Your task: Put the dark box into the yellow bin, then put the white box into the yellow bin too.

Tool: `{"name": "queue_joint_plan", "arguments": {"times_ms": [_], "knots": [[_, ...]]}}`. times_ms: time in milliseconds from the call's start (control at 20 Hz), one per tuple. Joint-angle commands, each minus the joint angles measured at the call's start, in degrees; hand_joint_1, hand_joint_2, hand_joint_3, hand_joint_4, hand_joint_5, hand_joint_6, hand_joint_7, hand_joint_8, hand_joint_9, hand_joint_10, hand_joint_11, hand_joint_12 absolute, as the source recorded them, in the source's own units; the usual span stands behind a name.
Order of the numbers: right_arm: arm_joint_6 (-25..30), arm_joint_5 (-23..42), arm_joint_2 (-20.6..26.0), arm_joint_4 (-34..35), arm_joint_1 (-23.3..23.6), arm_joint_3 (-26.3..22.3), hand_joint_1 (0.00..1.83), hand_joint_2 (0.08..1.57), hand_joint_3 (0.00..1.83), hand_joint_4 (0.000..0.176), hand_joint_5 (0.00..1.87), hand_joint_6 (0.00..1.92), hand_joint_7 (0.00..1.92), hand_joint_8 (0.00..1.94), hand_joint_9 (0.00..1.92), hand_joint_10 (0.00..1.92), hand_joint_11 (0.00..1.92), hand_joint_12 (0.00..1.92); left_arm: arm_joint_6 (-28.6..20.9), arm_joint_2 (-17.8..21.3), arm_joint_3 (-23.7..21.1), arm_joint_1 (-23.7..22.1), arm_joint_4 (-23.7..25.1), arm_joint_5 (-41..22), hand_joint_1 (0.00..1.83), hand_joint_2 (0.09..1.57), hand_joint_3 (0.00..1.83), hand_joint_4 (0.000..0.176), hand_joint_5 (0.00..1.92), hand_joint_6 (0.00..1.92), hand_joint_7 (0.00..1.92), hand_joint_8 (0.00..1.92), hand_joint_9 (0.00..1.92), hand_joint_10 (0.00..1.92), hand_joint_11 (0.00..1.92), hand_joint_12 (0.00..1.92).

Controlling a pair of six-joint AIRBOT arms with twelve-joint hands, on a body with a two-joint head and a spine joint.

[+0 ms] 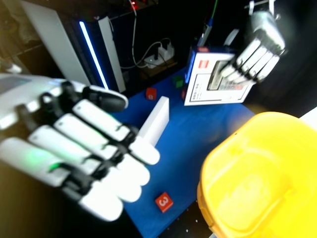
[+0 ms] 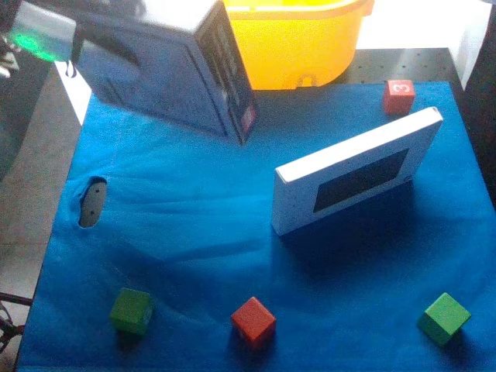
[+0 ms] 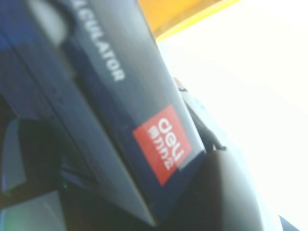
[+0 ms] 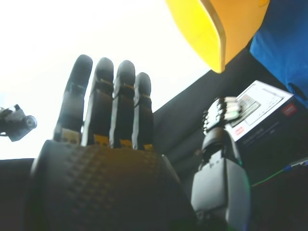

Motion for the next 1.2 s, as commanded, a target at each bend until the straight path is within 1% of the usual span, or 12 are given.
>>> {"name": "queue_joint_plan", "arguments": {"times_ms": [0, 50, 250, 350, 400, 500, 600, 700, 800, 1050, 1100, 1150], "knots": [[-0.15, 7.11, -0.46, 0.79, 0.50, 0.51, 0.00, 1.06, 0.00, 0.000, 0.46, 0.00, 0.53, 0.00, 0.41, 0.00, 0.09, 0.69, 0.45, 0.19, 0.01, -1.04, -4.82, -5.02, 1.25, 1.06, 0.00, 0.011, 1.13, 0.69, 1.10, 0.87, 1.13, 0.48, 0.74, 1.29], [-0.15, 7.12, -0.83, 0.79, 0.50, 0.71, 0.04, 1.04, 0.00, 0.000, 0.49, 0.01, 0.55, 0.01, 0.43, 0.01, 0.11, 0.70, 1.11, 0.06, 0.38, -1.60, -6.04, -5.37, 1.38, 1.06, 0.00, 0.000, 1.03, 0.89, 1.14, 0.66, 1.03, 0.95, 0.85, 1.01], [-0.14, 7.12, -1.31, 0.80, 0.50, 0.90, 0.03, 1.08, 0.00, 0.000, 0.50, 0.01, 0.55, 0.01, 0.43, 0.00, 0.03, 0.82, 2.59, -1.37, 2.16, -5.65, -7.35, -5.14, 1.39, 1.06, 0.00, 0.000, 1.10, 0.79, 1.07, 0.75, 1.00, 1.01, 0.89, 0.86], [-0.14, 7.12, -2.04, 0.80, 0.50, 1.25, 0.04, 1.06, 0.00, 0.000, 0.50, 0.00, 0.55, 0.00, 0.43, 0.00, 0.02, 0.81, 2.70, -1.80, 3.00, -7.25, -8.10, -4.78, 1.38, 1.09, 0.00, 0.000, 1.01, 1.02, 0.99, 0.85, 0.94, 1.05, 0.87, 0.80], [-0.14, 7.12, -2.39, 0.80, 0.50, 1.44, 0.03, 1.06, 0.00, 0.000, 0.50, 0.00, 0.56, 0.00, 0.43, 0.00, 0.04, 0.81, 2.76, -2.05, 3.49, -8.02, -8.34, -4.45, 1.46, 1.10, 0.00, 0.000, 0.94, 1.11, 0.95, 0.87, 0.95, 0.92, 0.81, 1.35], [-0.14, 7.12, -3.05, 0.80, 0.50, 1.75, 0.04, 1.05, 0.00, 0.000, 0.50, 0.00, 0.55, 0.00, 0.42, 0.00, 0.03, 0.80, 3.29, -2.55, 4.35, -9.40, -8.96, -3.41, 1.38, 1.12, 0.00, 0.000, 0.80, 1.26, 0.97, 0.92, 1.01, 0.98, 0.83, 1.01], [-0.14, 7.13, -3.92, 0.80, 0.50, 2.10, 0.03, 1.07, 0.00, 0.000, 0.50, 0.00, 0.55, 0.00, 0.41, 0.00, 0.04, 0.80, 5.37, -2.90, 4.91, -10.19, -11.22, -2.53, 1.37, 1.11, 0.00, 0.000, 0.83, 1.27, 1.00, 0.89, 1.00, 0.94, 0.82, 1.03], [-0.13, 7.13, -4.45, 0.80, 0.50, 2.33, 0.04, 1.08, 0.00, 0.000, 0.49, 0.00, 0.55, 0.00, 0.41, 0.00, 0.03, 0.83, 6.18, -3.50, 5.78, -10.48, -13.03, -1.85, 1.37, 1.12, 0.00, 0.000, 0.83, 1.31, 1.03, 0.90, 0.91, 1.00, 0.47, 1.20], [-0.13, 7.16, -4.76, 0.81, 0.50, 2.53, 0.03, 1.10, 0.01, 0.000, 0.48, 0.00, 0.55, 0.00, 0.41, 0.00, 0.00, 0.87, 6.20, -4.35, 6.76, -10.77, -13.94, -1.53, 1.25, 1.09, 0.00, 0.000, 0.92, 1.16, 1.16, 0.62, 0.97, 0.31, 0.32, 1.18], [-0.13, 7.30, -6.55, 0.81, 0.48, 3.35, 0.04, 1.13, 0.00, 0.000, 0.49, 0.00, 0.56, 0.00, 0.45, 0.01, 0.00, 0.99, 7.91, -8.83, 10.78, -10.66, -16.17, -0.07, 1.25, 1.07, 0.00, 0.000, 1.08, 0.94, 1.08, 0.72, 1.14, 0.07, 0.70, 1.02], [-0.13, 7.44, -6.98, 0.82, 0.48, 3.47, 0.04, 1.13, 0.01, 0.000, 0.49, 0.00, 0.56, 0.00, 0.45, 0.01, 0.00, 1.01, 7.99, -9.77, 11.65, -10.44, -16.37, 0.29, 1.22, 1.00, 0.00, 0.000, 1.23, 0.59, 0.92, 1.10, 0.85, 1.04, 0.62, 1.69], [-0.13, 7.74, -7.65, 0.82, 0.48, 3.69, 0.03, 1.13, 0.00, 0.000, 0.48, 0.00, 0.54, 0.00, 0.44, 0.00, 0.00, 0.96, 8.19, -11.21, 13.06, -9.90, -17.20, 0.31, 1.21, 0.99, 0.00, 0.000, 1.26, 0.50, 0.82, 1.33, 0.62, 1.47, 0.52, 1.82]]}}
